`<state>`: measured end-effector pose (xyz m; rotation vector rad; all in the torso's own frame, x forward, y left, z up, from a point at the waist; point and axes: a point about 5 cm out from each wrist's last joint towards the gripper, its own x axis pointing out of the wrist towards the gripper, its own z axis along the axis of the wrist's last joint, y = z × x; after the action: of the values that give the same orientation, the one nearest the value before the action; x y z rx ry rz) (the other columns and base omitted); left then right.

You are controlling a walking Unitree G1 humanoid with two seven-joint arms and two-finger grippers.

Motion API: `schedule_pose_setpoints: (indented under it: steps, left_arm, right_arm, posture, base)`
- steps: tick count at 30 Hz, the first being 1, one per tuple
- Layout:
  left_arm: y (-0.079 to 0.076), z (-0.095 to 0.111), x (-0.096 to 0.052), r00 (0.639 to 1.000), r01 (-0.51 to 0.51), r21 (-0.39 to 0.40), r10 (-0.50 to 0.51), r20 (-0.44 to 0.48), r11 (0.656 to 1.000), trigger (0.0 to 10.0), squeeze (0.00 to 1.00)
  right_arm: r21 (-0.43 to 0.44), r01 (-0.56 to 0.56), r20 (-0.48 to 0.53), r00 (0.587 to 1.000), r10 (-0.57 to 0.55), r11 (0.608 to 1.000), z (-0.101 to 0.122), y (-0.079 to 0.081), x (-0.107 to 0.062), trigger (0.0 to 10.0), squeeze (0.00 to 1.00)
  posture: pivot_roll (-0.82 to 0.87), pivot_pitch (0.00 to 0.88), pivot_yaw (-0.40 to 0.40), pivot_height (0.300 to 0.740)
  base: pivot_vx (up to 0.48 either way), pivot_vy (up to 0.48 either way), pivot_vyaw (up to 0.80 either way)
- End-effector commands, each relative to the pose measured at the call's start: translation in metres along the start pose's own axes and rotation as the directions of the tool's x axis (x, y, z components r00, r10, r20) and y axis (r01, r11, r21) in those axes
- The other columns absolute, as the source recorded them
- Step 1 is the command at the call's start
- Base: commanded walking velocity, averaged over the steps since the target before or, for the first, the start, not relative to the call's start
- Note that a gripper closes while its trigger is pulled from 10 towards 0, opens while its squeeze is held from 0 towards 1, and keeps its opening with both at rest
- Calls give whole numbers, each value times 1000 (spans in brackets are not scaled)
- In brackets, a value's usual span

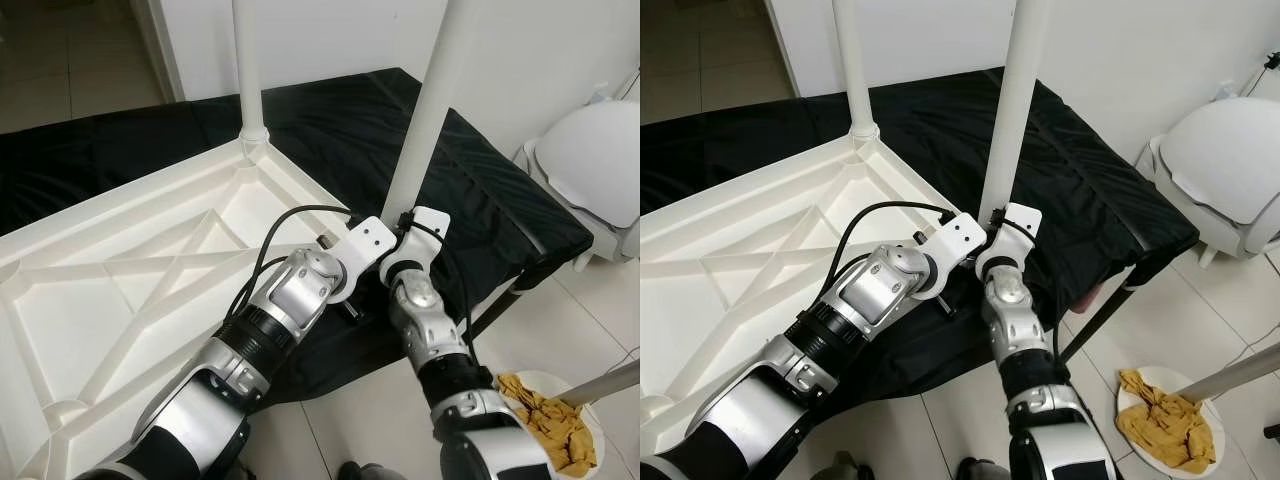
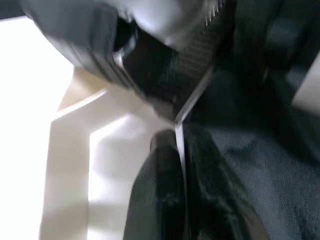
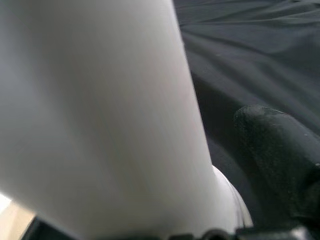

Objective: Building children table

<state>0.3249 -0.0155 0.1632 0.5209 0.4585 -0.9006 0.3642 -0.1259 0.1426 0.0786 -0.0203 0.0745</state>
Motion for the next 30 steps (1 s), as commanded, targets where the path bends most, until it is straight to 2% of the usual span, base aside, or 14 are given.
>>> schedule_pose_setpoints:
  steps: [1, 2, 3, 4, 9, 15, 17, 19, 21, 22, 23, 28, 29, 30]
  left_arm:
    - [-3, 12, -3, 1000, 13, 48, -14, 25, 999, 10000, 0]
    - [-3, 12, -3, 1000, 13, 48, -14, 25, 999, 10000, 0]
    - [-3, 12, -3, 1000, 14, 49, -15, 26, 999, 10000, 0]
    - [-3, 12, -3, 1000, 14, 49, -15, 26, 999, 10000, 0]
    - [-3, 12, -4, 1000, 12, 51, -13, 24, 999, 10000, 0]
    - [-1, 12, -5, 1000, 8, 54, -9, 24, 999, 10000, 0]
    - [-1, 12, -5, 1000, 8, 54, -9, 24, 999, 10000, 0]
    - [0, 12, -5, 1000, 8, 55, -9, 23, 998, 10000, 0]
    - [0, 12, -5, 1000, 8, 55, -9, 23, 998, 10000, 0]
    - [-1, 12, -5, 1000, 10, 57, -11, 22, 998, 10000, 0]
    - [-1, 12, -5, 1000, 11, 57, -12, 21, 998, 10000, 0]
    - [-1, 11, -6, 1000, 11, 58, -13, 20, 998, 10000, 0]
    - [-1, 11, -6, 1000, 12, 58, -13, 19, 998, 10000, 0]
    - [-1, 11, -6, 1000, 13, 59, -14, 18, 998, 10000, 0]
  right_arm:
    - [8, 30, -37, 999, -30, 1000, 1, -33, 2, 10000, 1000]
    - [8, 30, -37, 999, -30, 1000, 1, -33, 2, 10000, 1000]
    - [-33, -89, -27, 996, 88, 995, 8, -37, 3, 10000, 0]
    - [-33, -89, -27, 996, 88, 995, 8, -37, 3, 10000, 0]
    - [-84, -310, -59, 950, 305, 947, 12, -44, 1, 10000, 0]
    - [-132, -428, -76, 904, 421, 894, 13, -51, -2, 10000, 0]
    - [-132, -428, -76, 904, 421, 894, 13, -51, -2, 10000, 0]
    - [-173, -538, -90, 843, 531, 825, 13, -51, -6, 10000, 0]
    - [-173, -538, -90, 843, 531, 825, 13, -51, -6, 10000, 0]
    - [-182, -618, -118, 786, 607, 765, 12, -48, -9, 10000, 0]
    - [-188, -641, -129, 767, 628, 744, 11, -48, -10, 10000, 0]
    - [-199, -677, -154, 735, 660, 708, 10, -46, -11, 10000, 0]
    - [-204, -686, -164, 728, 666, 699, 9, -46, -12, 4706, 0]
    - [-206, -700, -181, 714, 677, 684, 7, -46, -13, 2627, 0]
  posture:
    - [-87, 70, 0, 740]
    - [-87, 70, 0, 740]
    - [-86, 70, 1, 740]
    - [-86, 70, 1, 740]
    - [-82, 67, 5, 740]
    - [-78, 68, 11, 740]
    - [-78, 68, 11, 740]
    - [-77, 68, 19, 740]
    - [-77, 68, 19, 740]
    - [-74, 70, 23, 740]
    - [-72, 71, 24, 740]
    - [-70, 71, 26, 740]
    - [-72, 72, 27, 740]
    - [-72, 74, 29, 740]
  base:
    - [0, 0, 0]
    - [0, 0, 0]
    - [0, 0, 0]
    - [0, 0, 0]
    - [0, 0, 0]
    - [0, 0, 0]
    - [0, 0, 0]
    - [0, 0, 0]
    - [0, 0, 0]
    - [0, 0, 0]
    - [0, 0, 0]
    - [0, 0, 0]
    - [0, 0, 0]
    - [0, 0, 0]
